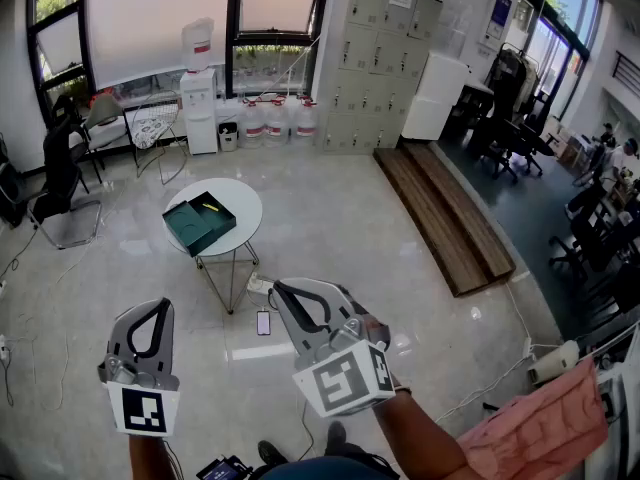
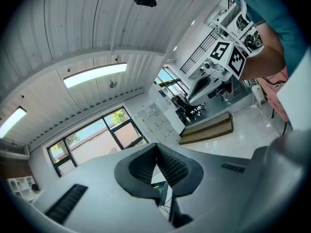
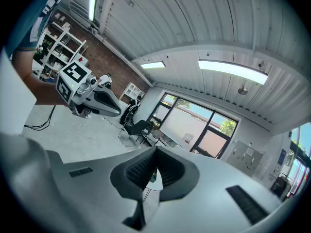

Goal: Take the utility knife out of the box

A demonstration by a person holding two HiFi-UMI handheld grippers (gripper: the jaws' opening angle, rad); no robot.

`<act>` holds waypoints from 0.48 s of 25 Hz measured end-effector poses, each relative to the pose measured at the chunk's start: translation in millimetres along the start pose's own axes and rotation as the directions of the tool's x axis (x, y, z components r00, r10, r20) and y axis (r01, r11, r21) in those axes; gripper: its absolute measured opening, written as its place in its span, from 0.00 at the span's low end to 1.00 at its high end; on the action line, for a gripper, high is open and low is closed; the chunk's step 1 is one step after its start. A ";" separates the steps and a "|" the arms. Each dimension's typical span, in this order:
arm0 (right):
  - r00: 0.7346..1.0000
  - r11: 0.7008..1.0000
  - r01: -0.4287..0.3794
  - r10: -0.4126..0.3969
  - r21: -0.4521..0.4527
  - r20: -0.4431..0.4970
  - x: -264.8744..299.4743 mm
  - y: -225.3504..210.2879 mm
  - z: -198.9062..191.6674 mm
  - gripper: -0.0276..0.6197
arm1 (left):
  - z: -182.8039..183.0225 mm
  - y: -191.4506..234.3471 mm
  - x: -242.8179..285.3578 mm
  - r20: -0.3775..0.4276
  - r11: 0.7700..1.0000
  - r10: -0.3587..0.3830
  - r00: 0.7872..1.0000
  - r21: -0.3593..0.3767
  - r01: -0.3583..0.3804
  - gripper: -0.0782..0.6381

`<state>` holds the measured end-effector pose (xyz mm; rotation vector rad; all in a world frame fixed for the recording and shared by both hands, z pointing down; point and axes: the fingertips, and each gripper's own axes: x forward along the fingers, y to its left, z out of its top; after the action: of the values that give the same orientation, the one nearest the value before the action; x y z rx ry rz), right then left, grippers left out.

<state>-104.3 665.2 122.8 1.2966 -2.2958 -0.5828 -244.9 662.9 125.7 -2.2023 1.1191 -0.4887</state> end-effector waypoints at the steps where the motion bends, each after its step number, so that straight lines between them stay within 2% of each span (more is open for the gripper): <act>1: 1.000 1.000 0.001 -0.001 0.000 0.000 2.2 -0.7 1.3 0.10 | -0.2 2.3 0.9 0.002 1.000 -0.001 1.000 0.001 0.001 0.13; 12: 1.000 1.000 -0.003 0.002 0.021 0.020 9.2 5.3 13.3 0.10 | -6.7 15.3 -3.0 0.004 1.000 -0.002 1.000 -0.002 0.002 0.13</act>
<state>-119.7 661.6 116.5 1.3028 -2.3256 -0.5753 -259.4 656.0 120.4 -2.2054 1.1161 -0.4843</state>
